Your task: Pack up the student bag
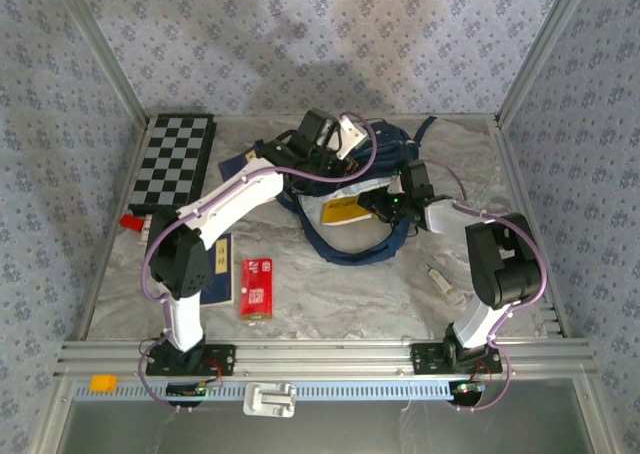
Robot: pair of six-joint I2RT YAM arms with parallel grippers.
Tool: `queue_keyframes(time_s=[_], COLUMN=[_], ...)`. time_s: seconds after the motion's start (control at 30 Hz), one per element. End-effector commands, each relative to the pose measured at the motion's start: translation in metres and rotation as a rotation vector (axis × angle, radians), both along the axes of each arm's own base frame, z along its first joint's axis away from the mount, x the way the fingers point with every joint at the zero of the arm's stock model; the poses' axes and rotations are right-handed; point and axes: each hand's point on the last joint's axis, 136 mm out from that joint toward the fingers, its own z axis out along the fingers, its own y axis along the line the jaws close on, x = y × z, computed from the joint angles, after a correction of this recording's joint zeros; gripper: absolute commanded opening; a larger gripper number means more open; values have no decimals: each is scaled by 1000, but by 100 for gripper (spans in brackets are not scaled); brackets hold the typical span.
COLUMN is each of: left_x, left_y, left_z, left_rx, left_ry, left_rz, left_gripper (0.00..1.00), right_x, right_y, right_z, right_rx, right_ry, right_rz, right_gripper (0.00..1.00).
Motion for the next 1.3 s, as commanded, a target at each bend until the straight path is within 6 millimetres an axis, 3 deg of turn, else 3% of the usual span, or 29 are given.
queue_keyframes(time_s=[0.0, 0.17, 0.3, 0.4, 0.53, 0.63, 0.73, 0.9, 1.03, 1.13, 1.27], left_x=[-9, -10, -10, -11, -10, -9, -10, -13, -14, -12, -6], left_y=[-3, -2, -2, -3, -5, -5, -5, -6, -5, -3, 0], left_z=[68, 65, 62, 62, 63, 62, 64, 65, 66, 64, 58], left_rx=[-151, -153, -152, -159, -165, -165, -172, -181, -179, -173, -176], left_ry=[-101, -92, -89, -87, -88, -82, -79, -70, -81, -83, -76], left_rz=[-33, -36, -36, -36, -37, -34, -44, -55, -60, -55, -39], left_gripper=[0, 0, 0, 0, 0, 0, 0, 0, 0, 0, 0], right_x=[0, -39, -61, -72, -76, -73, -56, -11, 10, 9, -14], right_y=[-11, -39, -39, -21, -5, 3, 5, -4, -12, -5, 1], right_z=[2, -4, 2, -3, -22, -36, -42, -19, -15, -17, -10], right_rx=[-94, -242, -311, -314, -300, -310, -320, -343, -373, -342, -307], right_ry=[-22, 56, 59, 48, 85, 65, 37, -133, -197, -198, -207], right_rz=[10, -59, -50, 5, 35, 54, 51, -29, -65, -26, 35], right_gripper=[52, 59, 59, 53, 33, 26, 17, 14, 14, 14, 20])
